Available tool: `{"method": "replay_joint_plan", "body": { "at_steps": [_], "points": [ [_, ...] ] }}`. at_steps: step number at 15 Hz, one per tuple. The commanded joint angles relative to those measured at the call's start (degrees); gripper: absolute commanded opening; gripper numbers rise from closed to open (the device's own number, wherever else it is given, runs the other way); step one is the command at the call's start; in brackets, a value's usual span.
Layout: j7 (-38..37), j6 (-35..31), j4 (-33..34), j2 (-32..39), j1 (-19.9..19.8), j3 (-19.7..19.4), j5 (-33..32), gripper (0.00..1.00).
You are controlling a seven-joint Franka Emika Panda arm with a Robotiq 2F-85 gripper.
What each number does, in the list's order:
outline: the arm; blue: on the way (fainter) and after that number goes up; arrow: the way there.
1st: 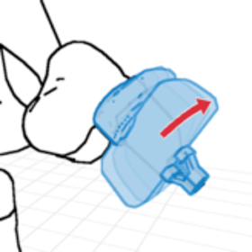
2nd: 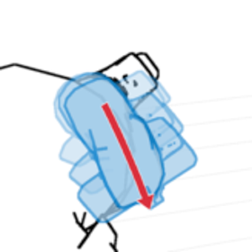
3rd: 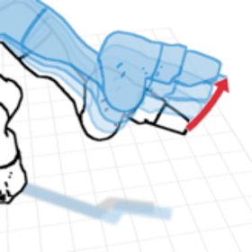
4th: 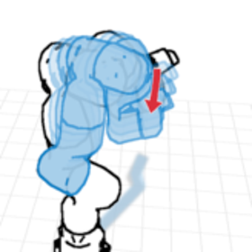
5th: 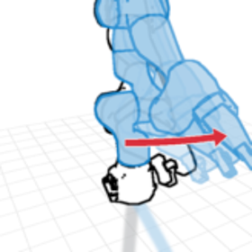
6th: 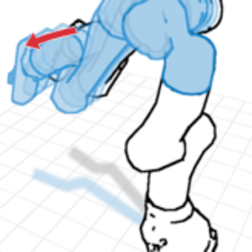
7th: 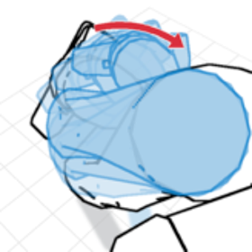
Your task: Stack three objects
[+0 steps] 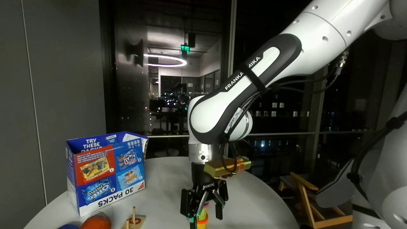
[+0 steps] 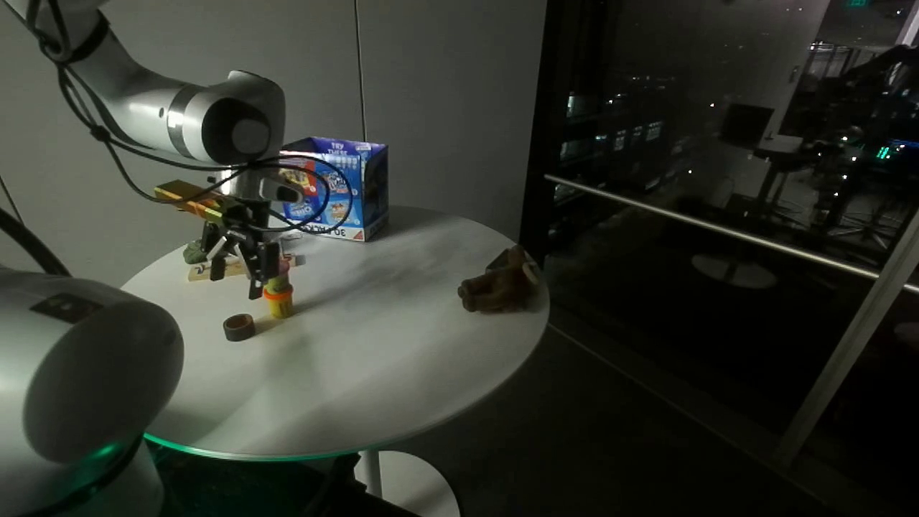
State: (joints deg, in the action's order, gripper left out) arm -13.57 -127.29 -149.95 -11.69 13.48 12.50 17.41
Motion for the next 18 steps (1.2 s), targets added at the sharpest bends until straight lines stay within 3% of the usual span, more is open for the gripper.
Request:
{"method": "replay_joint_plan", "body": {
  "at_steps": [1, 7, 18],
  "points": [
    [-0.83, -0.28, -1.0, 0.27, 0.19, 0.3, 1.95, 1.0],
    [1.49, -3.13, -0.53, 6.31, -0.14, -0.29, 2.98, 1.0],
    [3.07, -11.98, -3.2, 10.88, 0.34, 0.49, 7.78, 1.0]
  ]
}}
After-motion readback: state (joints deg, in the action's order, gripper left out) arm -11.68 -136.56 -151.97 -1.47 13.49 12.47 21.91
